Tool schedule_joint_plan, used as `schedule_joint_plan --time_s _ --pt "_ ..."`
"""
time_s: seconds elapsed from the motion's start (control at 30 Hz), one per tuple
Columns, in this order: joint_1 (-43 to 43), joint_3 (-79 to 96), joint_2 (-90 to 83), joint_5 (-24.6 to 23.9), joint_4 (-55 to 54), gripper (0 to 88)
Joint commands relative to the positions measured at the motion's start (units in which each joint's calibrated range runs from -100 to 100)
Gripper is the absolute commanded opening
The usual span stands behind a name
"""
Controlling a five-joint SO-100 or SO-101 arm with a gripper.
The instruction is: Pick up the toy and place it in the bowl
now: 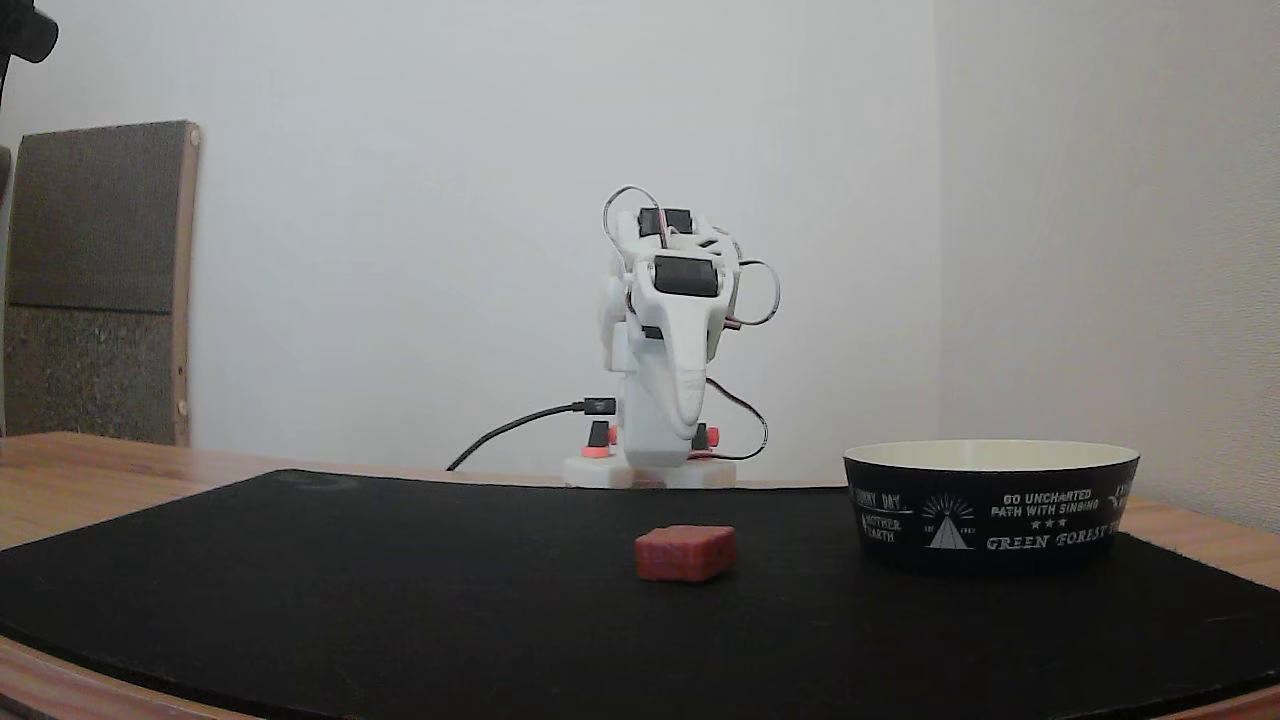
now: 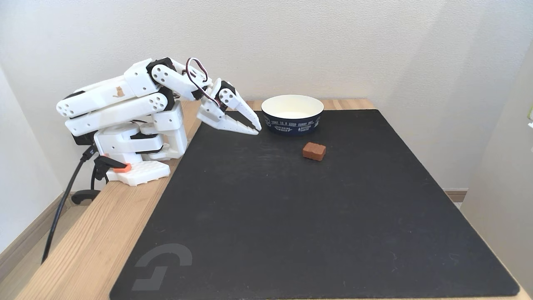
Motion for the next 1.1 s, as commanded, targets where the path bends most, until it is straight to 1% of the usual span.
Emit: schedule_joint_plan --time_s 0.0,0.67,0.77,0.83,0.87,0.93,1.0,1.07 --pt "0.4 0.8 -0.2 0.2 -0.1 2.6" --pt "0.4 0.8 -0.2 0.2 -0.1 2.6" --pt "0.3 0.8 -0.3 0.0 -0.1 3.8" --pt "0.4 0.8 -0.3 0.2 -0.1 9.9" --pt "0.1 0.8 -0.3 0.2 -0.1 20.0" --pt "-0.1 0.8 -0.3 0.0 -0.1 28.8" --pt "-0.3 0.8 -0.3 0.0 -0.1 33.6" --pt "-0.3 0.7 -0.2 0.0 -0.1 33.8"
